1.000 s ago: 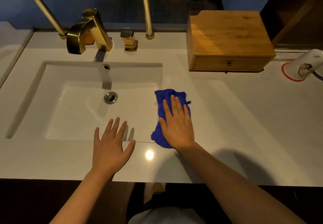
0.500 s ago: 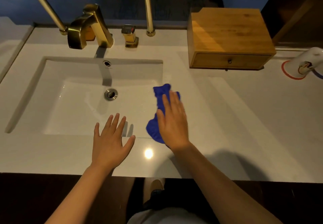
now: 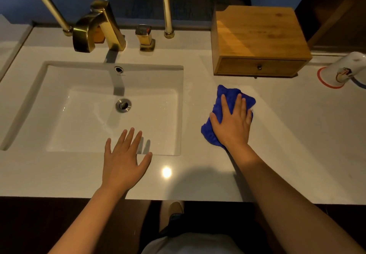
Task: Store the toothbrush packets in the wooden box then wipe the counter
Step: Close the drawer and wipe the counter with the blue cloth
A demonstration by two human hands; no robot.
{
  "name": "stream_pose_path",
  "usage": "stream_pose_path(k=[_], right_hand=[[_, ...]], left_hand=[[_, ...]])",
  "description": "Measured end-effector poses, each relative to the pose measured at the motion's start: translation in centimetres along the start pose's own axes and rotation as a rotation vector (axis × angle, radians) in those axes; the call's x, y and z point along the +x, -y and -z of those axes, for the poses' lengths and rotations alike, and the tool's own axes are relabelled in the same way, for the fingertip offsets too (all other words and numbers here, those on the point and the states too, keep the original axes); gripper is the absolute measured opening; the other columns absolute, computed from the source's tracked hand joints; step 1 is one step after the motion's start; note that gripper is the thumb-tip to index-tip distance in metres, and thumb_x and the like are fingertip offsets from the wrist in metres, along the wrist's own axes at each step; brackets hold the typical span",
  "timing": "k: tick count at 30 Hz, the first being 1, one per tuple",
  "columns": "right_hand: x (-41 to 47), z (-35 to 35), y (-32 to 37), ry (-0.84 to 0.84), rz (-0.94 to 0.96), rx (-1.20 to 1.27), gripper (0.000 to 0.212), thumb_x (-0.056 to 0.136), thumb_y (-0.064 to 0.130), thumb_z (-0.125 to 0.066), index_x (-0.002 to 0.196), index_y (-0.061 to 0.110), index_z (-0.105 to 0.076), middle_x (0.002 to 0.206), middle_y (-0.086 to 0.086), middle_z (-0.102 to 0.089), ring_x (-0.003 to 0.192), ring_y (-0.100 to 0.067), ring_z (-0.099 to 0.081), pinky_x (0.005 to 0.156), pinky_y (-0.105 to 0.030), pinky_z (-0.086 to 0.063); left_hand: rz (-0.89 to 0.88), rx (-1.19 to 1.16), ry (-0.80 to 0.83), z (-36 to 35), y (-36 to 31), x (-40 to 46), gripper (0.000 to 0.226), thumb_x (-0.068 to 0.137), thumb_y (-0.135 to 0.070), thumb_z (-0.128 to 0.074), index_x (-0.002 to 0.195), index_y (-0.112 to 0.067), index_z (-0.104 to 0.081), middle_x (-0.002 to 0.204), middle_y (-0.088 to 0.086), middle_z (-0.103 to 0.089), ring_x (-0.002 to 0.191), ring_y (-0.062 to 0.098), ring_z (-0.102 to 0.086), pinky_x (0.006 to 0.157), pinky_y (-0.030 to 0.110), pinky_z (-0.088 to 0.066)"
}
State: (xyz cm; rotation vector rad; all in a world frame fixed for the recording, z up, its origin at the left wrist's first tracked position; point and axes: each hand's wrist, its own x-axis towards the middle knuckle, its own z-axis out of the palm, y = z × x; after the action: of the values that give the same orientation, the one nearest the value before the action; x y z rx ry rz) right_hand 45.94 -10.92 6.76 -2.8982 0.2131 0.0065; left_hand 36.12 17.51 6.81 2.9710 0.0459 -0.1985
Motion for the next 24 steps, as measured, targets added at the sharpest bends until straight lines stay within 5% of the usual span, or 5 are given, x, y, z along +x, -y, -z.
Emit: stream_pose_path(k=[24], right_hand=[[7.0,-2.1,9.6,0.073,0.418,0.043,0.051,0.094,0.033,-0.032,0.142,0.016,-0.028,0.154,-0.012,-0.022,0.142,-0.029,-0.017,0.116,-0.046,-0.013]], left_hand=[[0.003,-0.001,0.009,-0.2,0.2,0.5,0.071,0.085,-0.068,-0.017,0.145,-0.031,-0.027,0.156,-0.004,-0.023,0.145,0.012,-0.013,0.118,0.047,-0.002]])
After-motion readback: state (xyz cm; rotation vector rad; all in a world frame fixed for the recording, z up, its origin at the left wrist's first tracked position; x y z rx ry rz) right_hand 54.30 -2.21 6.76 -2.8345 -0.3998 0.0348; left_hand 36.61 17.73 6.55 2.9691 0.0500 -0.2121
